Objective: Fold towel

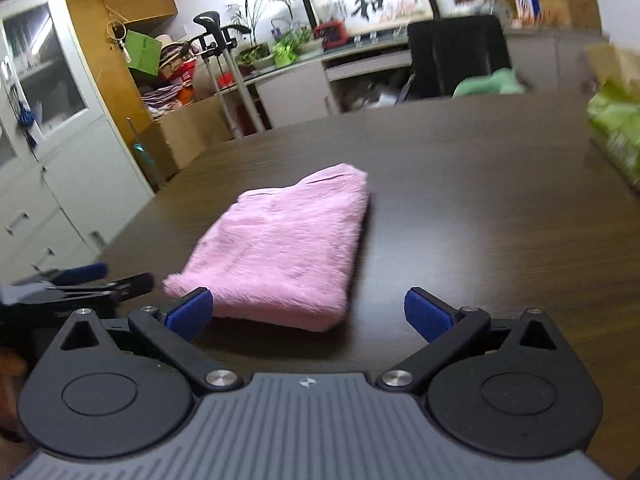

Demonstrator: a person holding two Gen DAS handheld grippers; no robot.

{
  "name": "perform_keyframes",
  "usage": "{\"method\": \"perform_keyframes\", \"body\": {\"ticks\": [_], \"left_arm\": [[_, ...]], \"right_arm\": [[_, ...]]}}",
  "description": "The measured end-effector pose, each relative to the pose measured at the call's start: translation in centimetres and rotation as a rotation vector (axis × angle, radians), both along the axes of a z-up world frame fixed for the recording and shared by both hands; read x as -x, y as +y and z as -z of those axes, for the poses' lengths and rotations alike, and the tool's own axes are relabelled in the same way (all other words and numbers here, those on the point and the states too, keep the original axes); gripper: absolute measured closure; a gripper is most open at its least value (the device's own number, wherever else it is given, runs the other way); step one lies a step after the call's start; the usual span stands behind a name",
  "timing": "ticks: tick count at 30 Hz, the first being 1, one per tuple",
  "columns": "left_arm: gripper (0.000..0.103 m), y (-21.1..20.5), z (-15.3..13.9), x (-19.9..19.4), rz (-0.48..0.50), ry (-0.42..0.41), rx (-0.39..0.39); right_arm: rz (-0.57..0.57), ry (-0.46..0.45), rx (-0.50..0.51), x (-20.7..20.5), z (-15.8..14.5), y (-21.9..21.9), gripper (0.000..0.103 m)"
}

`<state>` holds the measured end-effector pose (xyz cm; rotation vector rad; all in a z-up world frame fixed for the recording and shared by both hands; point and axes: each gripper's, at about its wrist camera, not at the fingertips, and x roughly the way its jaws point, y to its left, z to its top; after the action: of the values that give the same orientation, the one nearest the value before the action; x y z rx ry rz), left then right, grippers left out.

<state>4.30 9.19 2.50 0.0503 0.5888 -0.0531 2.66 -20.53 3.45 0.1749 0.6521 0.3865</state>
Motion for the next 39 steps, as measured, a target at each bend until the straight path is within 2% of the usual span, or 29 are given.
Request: {"method": "perform_keyframes", "body": {"ticks": [3, 6, 11, 19, 24, 30, 39], "left_arm": [[0.000, -1.4, 0.3, 1.1, 0.050, 0.002, -0.011], [0.000, -3.7, 0.2, 3.1, 0.093, -0.018, -0.023], [0.000, -6.3, 0.4, 3.6, 0.079, 0.026, -0.012], [0.000, -8.2, 1.7, 3.9, 0.022, 0.094, -0.053], [0.000, -7.9, 2.1, 3.9, -0.012, 0.106, -0.025], [0.000, -7.8, 2.2, 3.9, -0.045, 0.115, 0.004], [0.000, -8.2, 2.1, 4.0, -0.052, 0.117, 0.006]], "right_arm": [[0.048, -0.061, 0.099, 1.4, 0.3, 0.6, 0.000], [0.100, -0.086, 0.188, 2.3, 0.7, 0.9, 0.000], [0.188, -0.039, 0.287, 2.9, 2.1, 0.8, 0.000], [0.240, 0.033, 0.315, 3.1, 3.3, -0.3, 0.000], [0.233, 0.038, 0.324, 3.5, 3.3, -0.3, 0.000], [0.233, 0.043, 0.289, 3.6, 3.4, -0.6, 0.000], [0.248, 0.049, 0.279, 3.7, 3.3, -0.6, 0.000]]}}
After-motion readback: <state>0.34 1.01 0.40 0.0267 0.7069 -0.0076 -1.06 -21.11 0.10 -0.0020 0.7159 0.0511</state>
